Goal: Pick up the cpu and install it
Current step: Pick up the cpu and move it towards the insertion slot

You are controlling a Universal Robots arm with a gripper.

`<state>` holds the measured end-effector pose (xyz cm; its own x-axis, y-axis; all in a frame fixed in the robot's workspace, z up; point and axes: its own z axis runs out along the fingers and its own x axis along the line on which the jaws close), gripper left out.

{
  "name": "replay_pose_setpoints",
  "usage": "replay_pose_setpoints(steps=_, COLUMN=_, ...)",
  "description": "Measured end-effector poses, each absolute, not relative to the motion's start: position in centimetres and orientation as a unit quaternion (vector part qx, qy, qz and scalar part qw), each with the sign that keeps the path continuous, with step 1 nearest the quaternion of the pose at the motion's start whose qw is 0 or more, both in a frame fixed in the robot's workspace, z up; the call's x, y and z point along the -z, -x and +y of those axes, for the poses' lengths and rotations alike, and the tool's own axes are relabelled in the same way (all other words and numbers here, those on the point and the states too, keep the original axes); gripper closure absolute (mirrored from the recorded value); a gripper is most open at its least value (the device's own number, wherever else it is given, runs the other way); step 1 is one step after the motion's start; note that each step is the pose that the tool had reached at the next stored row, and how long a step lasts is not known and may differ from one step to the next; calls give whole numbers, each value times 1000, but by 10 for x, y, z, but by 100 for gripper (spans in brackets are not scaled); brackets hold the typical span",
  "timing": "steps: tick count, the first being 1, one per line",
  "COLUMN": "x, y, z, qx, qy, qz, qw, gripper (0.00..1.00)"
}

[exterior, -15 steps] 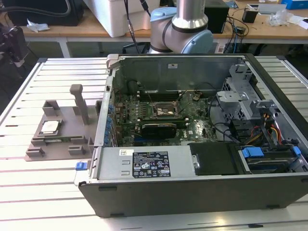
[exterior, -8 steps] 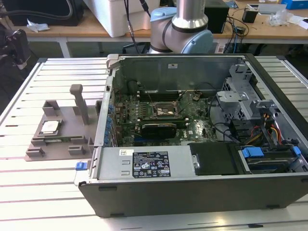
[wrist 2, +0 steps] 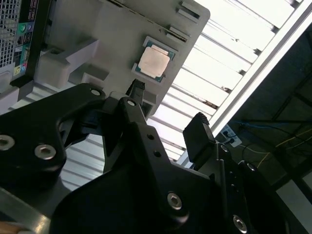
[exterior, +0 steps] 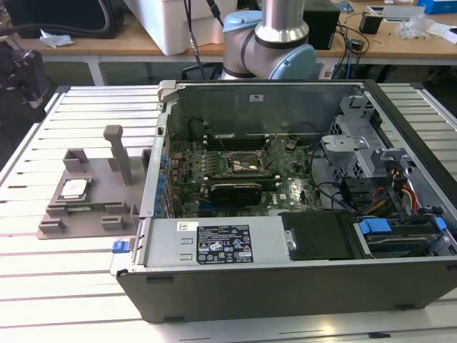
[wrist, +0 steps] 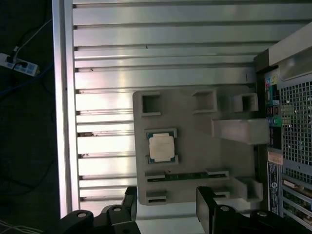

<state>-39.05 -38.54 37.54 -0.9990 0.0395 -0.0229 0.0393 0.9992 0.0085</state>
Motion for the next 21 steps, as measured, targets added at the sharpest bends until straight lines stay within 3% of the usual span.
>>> replay_pose_setpoints(steps=21, x=-355, y=390, z=-385, qx=-4, qy=-20, qz=1000, qw=12, gripper=40)
